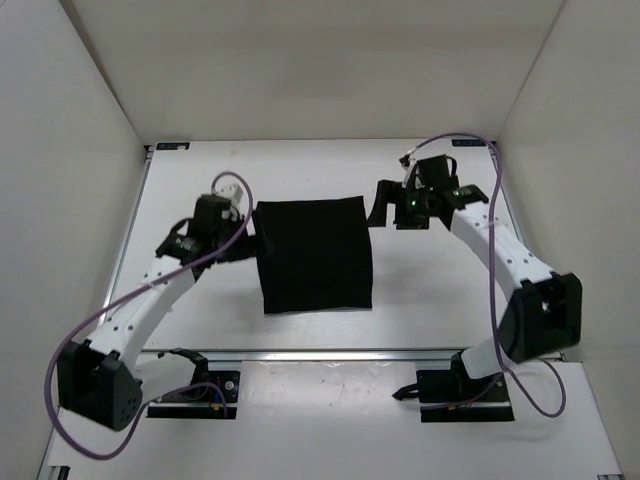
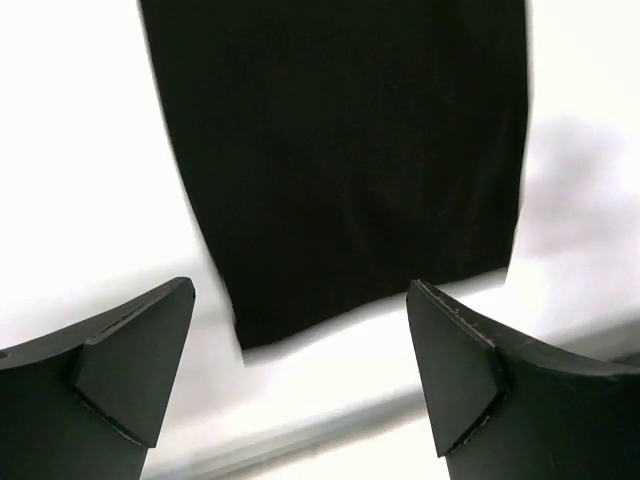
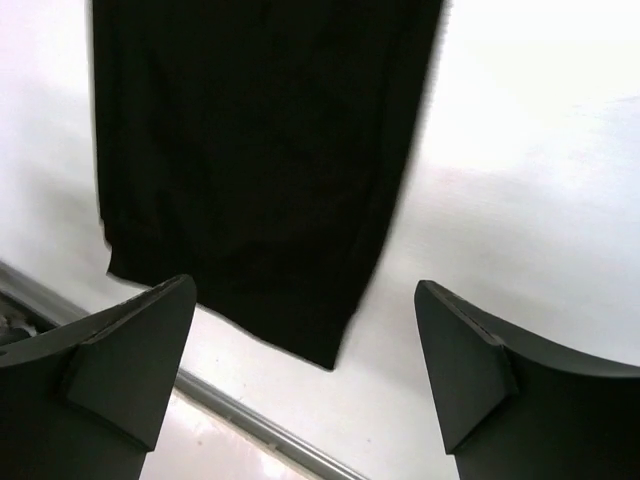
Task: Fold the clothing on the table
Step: Move the skirt to the center of the board
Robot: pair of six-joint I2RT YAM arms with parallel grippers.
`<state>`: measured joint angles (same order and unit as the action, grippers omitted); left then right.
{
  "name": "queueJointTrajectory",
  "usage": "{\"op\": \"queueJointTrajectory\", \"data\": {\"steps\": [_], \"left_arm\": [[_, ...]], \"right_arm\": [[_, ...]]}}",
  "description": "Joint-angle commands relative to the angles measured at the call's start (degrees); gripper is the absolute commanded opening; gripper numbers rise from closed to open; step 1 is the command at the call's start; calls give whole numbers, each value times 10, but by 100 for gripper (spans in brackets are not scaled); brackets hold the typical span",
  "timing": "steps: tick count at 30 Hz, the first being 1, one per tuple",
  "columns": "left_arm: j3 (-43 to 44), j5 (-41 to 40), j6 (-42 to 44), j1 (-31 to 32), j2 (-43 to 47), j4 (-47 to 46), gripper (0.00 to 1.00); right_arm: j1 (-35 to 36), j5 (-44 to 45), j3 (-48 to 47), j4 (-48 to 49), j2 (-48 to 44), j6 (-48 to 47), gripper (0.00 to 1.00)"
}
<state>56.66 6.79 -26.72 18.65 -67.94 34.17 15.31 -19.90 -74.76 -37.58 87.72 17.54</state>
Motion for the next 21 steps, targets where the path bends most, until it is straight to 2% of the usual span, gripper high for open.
{"op": "queueJointTrajectory", "data": {"steps": [1, 3, 5, 10, 12, 13, 14, 18, 21], "left_arm": [[-83, -11, -49, 75, 74, 51, 98], [-146, -44, -84, 114, 113, 45, 93], [-188, -30, -112, 121, 121, 30, 85], [-255, -67, -159, 135, 143, 9, 80], [-288, -67, -183, 126, 156, -27, 77], [-294, -67, -187, 128, 156, -47, 70], [-304, -67, -196, 127, 153, -57, 67], [-300, -82, -212, 139, 102, -93, 67], [-299, -93, -227, 149, 75, -132, 67]], "right_arm": [[71, 29, 84, 73, -101, -8, 88], [107, 61, 163, 101, -137, 19, 86], [130, 74, 222, 108, -171, 67, 80], [162, 101, 346, 125, -215, 129, 72], [169, 98, 390, 148, -225, 151, 61], [159, 93, 399, 162, -229, 154, 58], [151, 84, 419, 169, -225, 160, 57], [147, 77, 434, 196, -202, 162, 59], [150, 72, 429, 225, -168, 162, 56]]}}
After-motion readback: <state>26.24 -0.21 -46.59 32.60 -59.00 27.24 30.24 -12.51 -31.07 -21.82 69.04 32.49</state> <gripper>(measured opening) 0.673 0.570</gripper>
